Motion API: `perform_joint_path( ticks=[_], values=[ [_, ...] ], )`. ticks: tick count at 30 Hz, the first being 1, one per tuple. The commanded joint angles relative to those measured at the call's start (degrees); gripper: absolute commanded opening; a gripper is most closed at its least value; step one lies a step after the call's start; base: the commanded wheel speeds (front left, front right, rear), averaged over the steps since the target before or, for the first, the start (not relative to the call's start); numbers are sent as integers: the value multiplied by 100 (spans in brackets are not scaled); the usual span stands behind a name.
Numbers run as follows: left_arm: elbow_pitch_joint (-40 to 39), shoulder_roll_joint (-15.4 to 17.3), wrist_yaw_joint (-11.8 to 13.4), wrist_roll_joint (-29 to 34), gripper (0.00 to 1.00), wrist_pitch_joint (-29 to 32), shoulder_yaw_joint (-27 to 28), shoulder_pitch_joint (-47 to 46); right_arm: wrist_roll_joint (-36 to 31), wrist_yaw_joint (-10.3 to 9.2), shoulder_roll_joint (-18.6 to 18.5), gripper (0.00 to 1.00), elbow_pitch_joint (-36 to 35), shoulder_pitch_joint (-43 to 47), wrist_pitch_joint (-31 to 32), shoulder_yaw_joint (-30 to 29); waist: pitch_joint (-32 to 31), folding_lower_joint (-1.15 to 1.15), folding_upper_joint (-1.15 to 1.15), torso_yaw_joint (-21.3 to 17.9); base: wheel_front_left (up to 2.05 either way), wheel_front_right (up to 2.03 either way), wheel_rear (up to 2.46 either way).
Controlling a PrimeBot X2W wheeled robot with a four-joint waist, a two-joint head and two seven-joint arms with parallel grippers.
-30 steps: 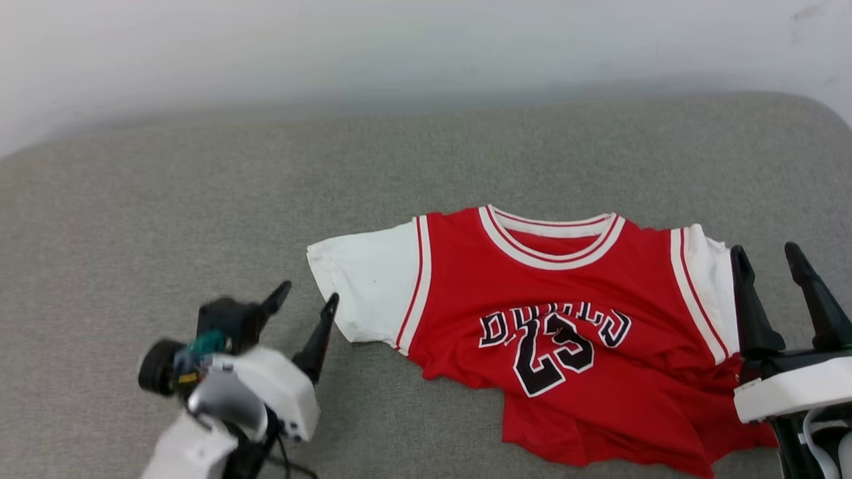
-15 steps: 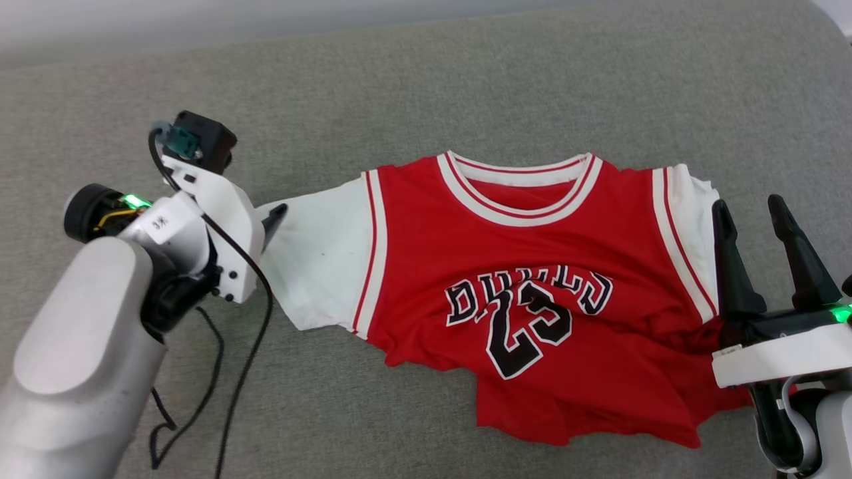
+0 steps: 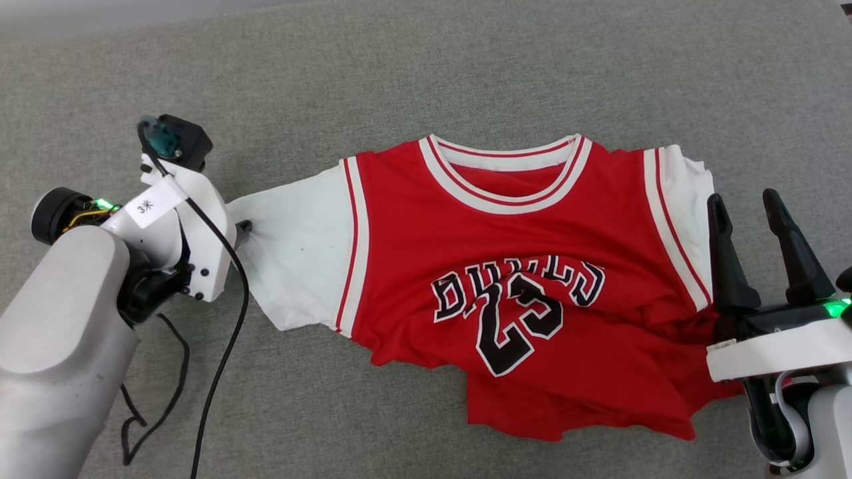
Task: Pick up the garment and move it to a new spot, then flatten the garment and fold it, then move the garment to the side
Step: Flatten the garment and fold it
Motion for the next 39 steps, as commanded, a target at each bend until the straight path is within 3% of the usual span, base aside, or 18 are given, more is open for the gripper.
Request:
perform_joint_path(
  ticks=[1,2,3,4,12,16,21,30,39],
  values=[
    [127,-52,4,-89,100,91,-128,75,-6,-5,0,100,2,-83,-13,13,20,-1,0,10,0,0,0],
    [159,-65,2,-159,98,167,-203,118,-8,-5,-12,100,1,-93,-6,12,26,-1,0,14,0,0,0],
    [173,-72,-4,-232,42,224,-279,156,-12,-5,-21,100,5,-100,2,8,27,-1,0,19,0,0,0],
    [184,-81,-7,-307,0,247,-312,190,-19,-5,-31,100,9,-103,12,1,25,-1,0,22,0,0,0],
    [114,-50,97,-307,0,-433,-80,137,-66,-5,-161,100,62,-88,166,-64,-104,-1,0,101,0,0,0],
    [-128,17,152,-339,0,-732,54,213,-124,-5,-367,100,119,-123,530,-89,-268,-1,0,199,0,0,0],
    [-874,133,348,-467,0,-865,220,570,-255,-5,-791,100,194,-220,1490,-199,-445,-1,0,368,0,0,0],
    [-2996,562,883,-488,0,-647,316,1610,28,-4,-1619,100,571,-823,4079,-336,-359,-1,0,736,0,0,0],
    [-4182,500,1111,-379,0,-670,175,1952,321,-5,-2054,100,1267,-1641,5193,-148,14,-1,0,1134,0,0,0]
  ],
)
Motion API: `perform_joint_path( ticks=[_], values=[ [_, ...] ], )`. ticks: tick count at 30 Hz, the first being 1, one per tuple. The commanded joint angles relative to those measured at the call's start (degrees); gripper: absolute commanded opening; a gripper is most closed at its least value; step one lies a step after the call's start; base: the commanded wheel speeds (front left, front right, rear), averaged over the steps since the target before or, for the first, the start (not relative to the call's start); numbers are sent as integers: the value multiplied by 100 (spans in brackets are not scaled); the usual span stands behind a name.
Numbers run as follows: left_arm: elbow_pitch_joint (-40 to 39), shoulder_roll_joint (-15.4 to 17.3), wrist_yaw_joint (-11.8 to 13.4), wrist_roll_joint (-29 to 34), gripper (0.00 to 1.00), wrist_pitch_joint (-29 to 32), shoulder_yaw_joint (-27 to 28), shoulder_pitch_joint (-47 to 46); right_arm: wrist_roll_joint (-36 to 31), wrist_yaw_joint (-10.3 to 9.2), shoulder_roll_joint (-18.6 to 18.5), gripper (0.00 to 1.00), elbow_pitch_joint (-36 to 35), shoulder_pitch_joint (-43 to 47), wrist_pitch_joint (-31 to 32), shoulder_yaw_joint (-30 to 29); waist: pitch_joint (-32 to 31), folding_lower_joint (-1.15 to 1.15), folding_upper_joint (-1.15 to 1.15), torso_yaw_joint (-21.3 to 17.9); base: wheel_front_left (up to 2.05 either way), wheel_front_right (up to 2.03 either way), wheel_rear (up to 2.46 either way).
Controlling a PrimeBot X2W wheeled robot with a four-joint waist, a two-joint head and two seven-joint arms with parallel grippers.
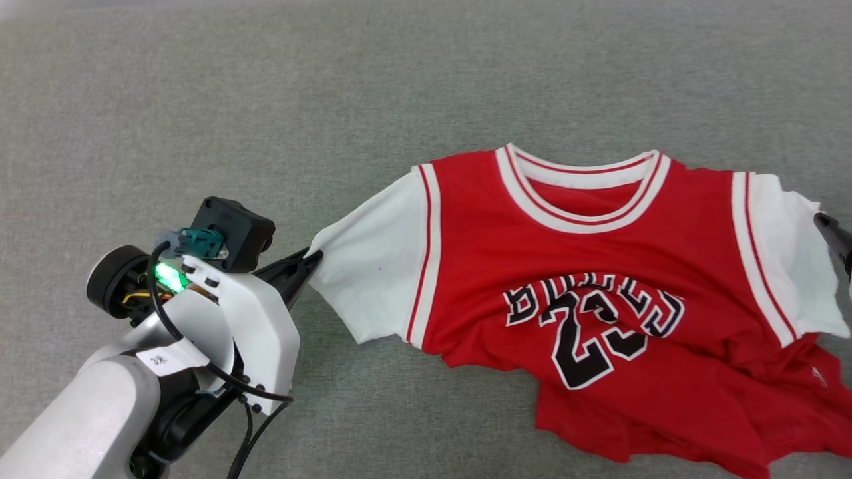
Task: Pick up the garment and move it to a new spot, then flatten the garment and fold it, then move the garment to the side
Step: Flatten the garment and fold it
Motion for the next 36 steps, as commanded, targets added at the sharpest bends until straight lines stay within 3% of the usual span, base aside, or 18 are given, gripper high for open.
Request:
perform_joint_path(
  ticks=[1,13,20,21,22,23,36],
  values=[
    [-60,-11,16,42,0,-19,10,-27,2,-5,-71,100,68,-129,63,67,122,0,0,127,0,0,0],
    [-145,-105,-38,32,0,-77,-77,-176,-120,-5,-250,100,840,-422,35,412,401,0,0,388,0,0,0],
    [-86,-99,-69,62,0,-99,-101,-240,189,5,-252,100,1025,-258,-253,886,533,0,0,409,0,0,0],
    [-79,-94,-62,54,0,-96,-99,-238,259,5,-255,87,1065,-262,-289,923,545,0,0,405,0,0,0],
    [-73,-88,-59,43,0,-88,-98,-236,295,5,-266,29,1101,-281,-313,961,553,0,0,402,0,0,0],
    [-62,-79,-60,31,0,-74,-101,-228,338,4,-281,0,1140,-298,-323,1002,555,0,0,399,0,0,0],
    [233,13,56,3,0,-375,75,51,703,-6,-492,0,1088,-655,-1177,850,-204,0,0,196,0,0,0]
  ],
)
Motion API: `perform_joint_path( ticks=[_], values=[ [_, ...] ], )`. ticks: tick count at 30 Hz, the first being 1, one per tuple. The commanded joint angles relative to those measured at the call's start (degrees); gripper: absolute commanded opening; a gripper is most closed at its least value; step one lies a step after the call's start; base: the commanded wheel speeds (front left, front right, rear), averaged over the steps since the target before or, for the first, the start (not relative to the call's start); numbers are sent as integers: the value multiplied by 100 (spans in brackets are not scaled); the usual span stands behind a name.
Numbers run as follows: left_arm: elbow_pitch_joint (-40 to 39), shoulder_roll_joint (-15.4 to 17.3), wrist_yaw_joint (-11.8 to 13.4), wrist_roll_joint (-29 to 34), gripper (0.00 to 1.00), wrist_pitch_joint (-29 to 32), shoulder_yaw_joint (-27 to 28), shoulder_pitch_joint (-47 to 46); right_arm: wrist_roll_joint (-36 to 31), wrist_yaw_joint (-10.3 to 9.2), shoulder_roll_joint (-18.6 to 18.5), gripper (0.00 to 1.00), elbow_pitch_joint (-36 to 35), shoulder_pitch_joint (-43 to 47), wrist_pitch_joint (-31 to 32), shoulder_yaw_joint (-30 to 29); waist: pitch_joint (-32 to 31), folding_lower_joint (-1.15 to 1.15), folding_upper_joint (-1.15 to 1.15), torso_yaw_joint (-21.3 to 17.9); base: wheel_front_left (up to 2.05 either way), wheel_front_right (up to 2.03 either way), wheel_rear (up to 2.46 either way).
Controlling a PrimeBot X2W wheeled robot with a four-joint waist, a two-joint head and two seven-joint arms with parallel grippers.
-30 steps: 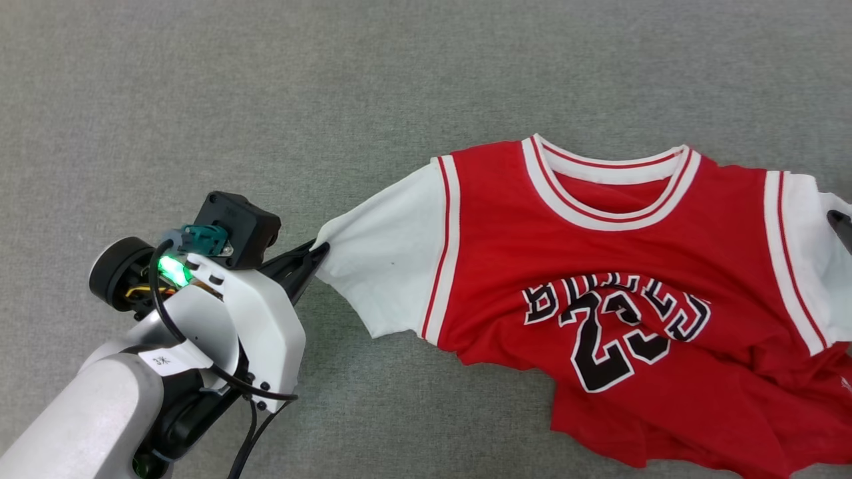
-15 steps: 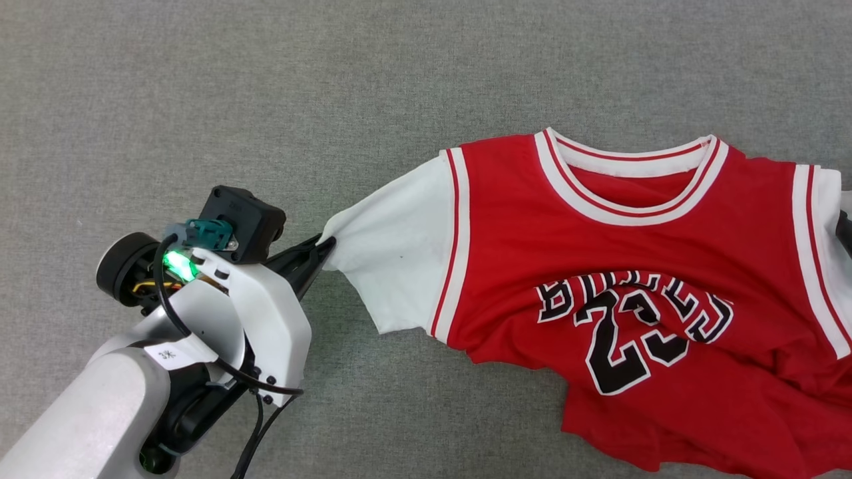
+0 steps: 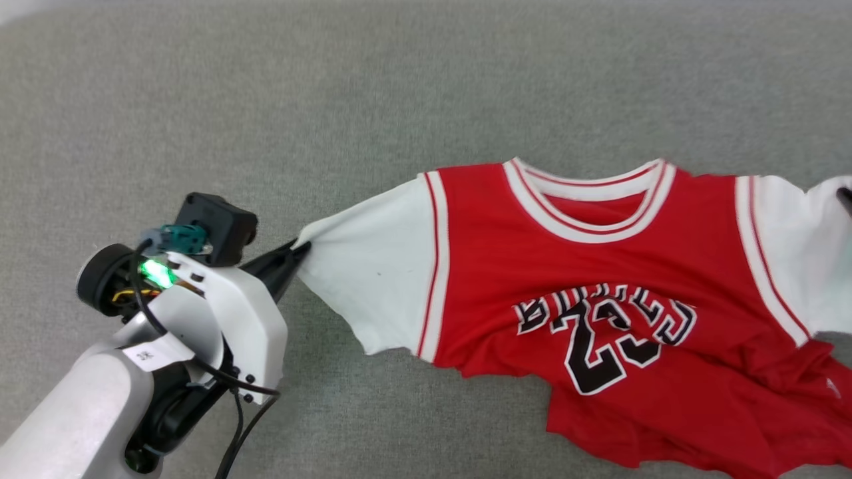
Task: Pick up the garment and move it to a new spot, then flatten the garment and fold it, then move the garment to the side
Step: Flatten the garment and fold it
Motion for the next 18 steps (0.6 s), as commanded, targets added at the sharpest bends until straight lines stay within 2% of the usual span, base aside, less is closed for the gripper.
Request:
perform_joint_path(
  ticks=[1,10,18],
  values=[
    [15,42,39,-14,0,-87,71,101,70,-9,-36,0,-81,-81,-83,-60,-286,0,0,-100,0,0,0],
    [-50,167,169,3,0,-518,414,292,147,-9,-229,0,-711,-100,-461,-357,-1041,0,0,-270,0,0,0],
    [-257,230,352,94,0,-1001,830,248,283,-9,-161,0,-1332,-53,-320,-642,-1476,0,0,-358,0,0,0]
  ],
)
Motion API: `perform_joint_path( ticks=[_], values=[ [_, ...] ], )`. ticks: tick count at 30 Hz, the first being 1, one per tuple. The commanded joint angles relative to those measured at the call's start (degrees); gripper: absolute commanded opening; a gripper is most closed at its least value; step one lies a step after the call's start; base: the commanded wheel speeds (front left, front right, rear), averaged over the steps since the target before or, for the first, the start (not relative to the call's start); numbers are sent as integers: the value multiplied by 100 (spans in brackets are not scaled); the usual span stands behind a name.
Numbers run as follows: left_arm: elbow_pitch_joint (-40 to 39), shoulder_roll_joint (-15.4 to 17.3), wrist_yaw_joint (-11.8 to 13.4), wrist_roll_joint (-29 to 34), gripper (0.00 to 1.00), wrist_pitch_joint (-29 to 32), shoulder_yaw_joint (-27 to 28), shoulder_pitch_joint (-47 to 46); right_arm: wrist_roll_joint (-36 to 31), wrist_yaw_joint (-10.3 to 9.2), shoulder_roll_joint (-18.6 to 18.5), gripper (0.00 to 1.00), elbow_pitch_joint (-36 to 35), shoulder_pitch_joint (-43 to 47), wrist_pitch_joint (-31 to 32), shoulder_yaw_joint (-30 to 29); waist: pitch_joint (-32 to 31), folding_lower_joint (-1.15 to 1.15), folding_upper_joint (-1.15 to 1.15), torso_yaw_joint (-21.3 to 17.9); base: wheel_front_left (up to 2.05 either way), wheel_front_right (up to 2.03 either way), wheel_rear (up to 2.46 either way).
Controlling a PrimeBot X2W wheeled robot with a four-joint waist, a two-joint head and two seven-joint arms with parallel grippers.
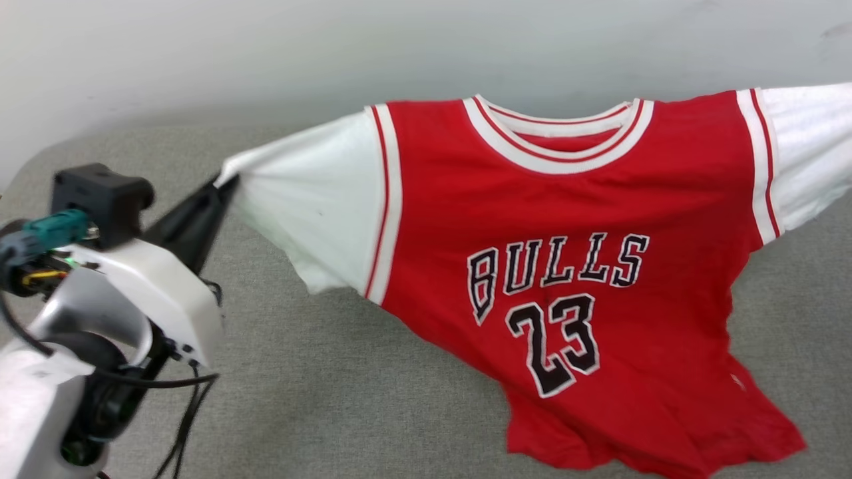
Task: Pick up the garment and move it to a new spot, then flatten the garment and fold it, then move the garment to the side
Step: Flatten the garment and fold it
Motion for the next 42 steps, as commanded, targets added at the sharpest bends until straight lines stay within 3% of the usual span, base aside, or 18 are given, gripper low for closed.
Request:
perform_joint_path(
  ticks=[1,13,20,24,33,37,42],
  values=[
    [-28,49,30,67,0,-61,70,-3,4,-9,1,0,-63,-17,27,-21,-55,1,0,-45,0,0,0],
    [-122,163,124,118,0,-628,727,-657,-214,-9,-90,0,-681,-451,12,-365,-98,1,0,-67,0,0,0],
    [26,303,22,96,0,-771,960,-1049,-368,-9,3,0,-797,-810,-113,-489,34,1,0,-94,0,0,0],
    [215,221,-48,-44,0,-871,1057,-1399,-451,-9,5,0,-751,-1089,-211,-503,197,1,0,-80,0,0,0],
    [1050,373,-468,150,0,-937,911,-2770,-505,-9,2,0,-337,-2215,-372,-415,1053,1,0,-49,0,0,0],
    [1648,227,-748,279,0,-1007,662,-3739,-757,-10,-207,0,-66,-2879,-509,-235,1554,1,0,93,0,0,0],
    [2550,36,-998,569,0,-1098,358,-5013,-839,-10,-137,0,506,-3883,-584,-201,2152,1,0,189,0,0,0]
  ],
)
